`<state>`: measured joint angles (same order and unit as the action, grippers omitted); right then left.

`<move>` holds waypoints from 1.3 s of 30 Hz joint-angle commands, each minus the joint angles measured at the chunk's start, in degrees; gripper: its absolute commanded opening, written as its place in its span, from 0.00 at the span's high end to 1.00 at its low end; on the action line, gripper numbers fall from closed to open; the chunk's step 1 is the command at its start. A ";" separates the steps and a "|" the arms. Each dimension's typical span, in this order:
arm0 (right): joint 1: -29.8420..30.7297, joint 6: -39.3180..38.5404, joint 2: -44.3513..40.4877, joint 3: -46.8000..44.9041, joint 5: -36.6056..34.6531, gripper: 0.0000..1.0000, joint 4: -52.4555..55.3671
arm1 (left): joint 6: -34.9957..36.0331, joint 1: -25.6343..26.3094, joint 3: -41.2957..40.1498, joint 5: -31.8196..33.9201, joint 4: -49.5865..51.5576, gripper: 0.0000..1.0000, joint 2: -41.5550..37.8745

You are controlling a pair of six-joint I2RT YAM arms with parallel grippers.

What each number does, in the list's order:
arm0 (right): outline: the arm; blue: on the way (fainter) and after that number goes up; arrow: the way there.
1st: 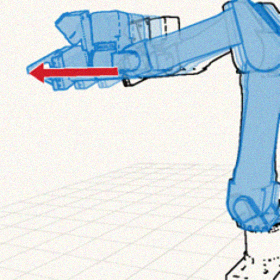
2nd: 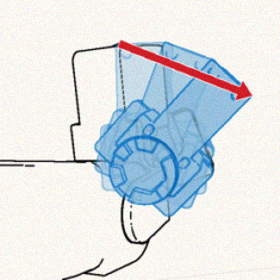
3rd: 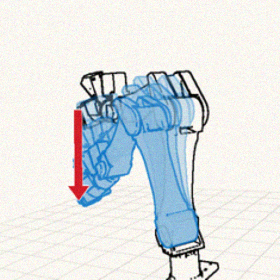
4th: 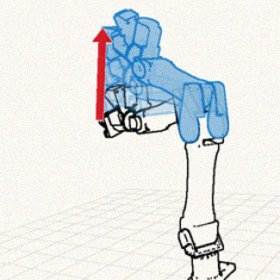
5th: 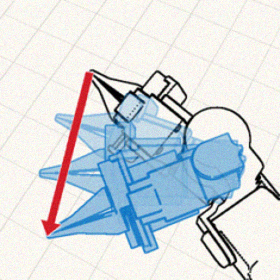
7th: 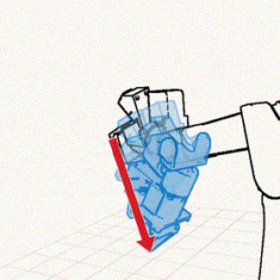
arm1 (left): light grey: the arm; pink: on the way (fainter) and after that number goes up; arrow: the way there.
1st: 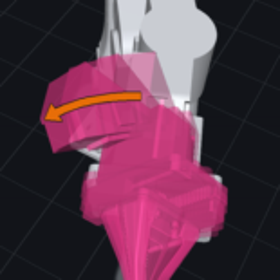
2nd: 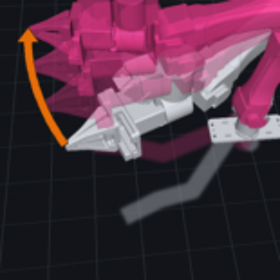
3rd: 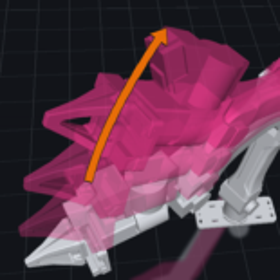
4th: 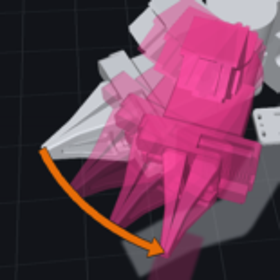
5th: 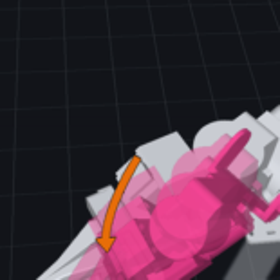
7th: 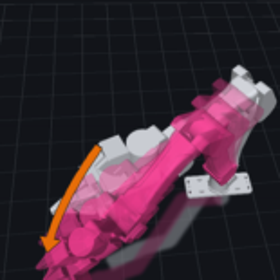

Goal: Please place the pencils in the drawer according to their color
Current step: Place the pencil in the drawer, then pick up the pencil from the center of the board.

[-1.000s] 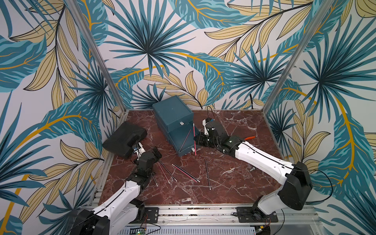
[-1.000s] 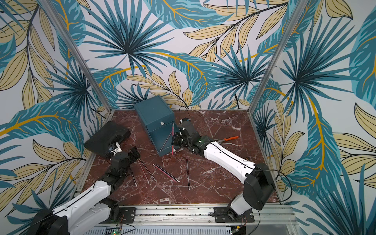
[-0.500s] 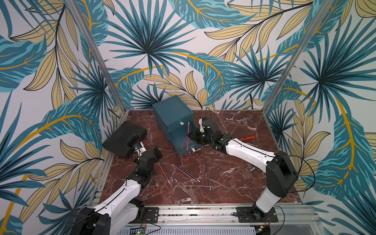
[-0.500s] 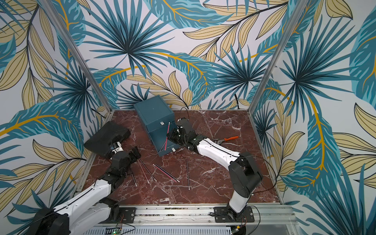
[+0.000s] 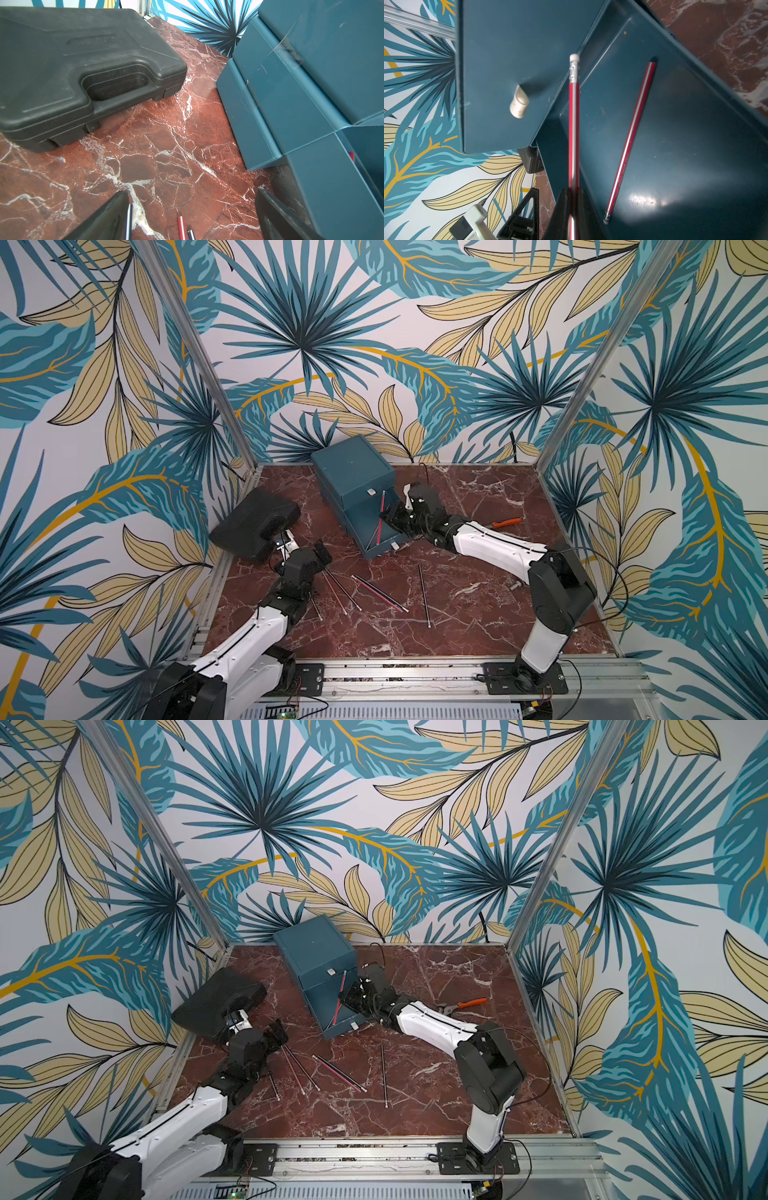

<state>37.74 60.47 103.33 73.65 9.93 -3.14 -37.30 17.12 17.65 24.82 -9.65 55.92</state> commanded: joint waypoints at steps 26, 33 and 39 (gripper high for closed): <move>2.59 -25.82 -5.04 4.53 -6.05 0.80 18.93 | -1.29 -0.48 0.81 1.33 0.06 0.00 -0.30; 9.41 -39.53 -10.91 0.00 -16.33 0.76 24.06 | -3.25 -0.43 0.37 2.05 0.65 0.00 -0.43; 16.51 -47.62 -11.61 -1.98 -22.79 0.75 29.88 | -5.21 -0.53 0.19 2.82 1.57 0.00 -0.46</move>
<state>52.03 19.75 91.77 73.56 -7.46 21.04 -41.21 17.12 17.65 26.48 -9.13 55.94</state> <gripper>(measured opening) 0.253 0.999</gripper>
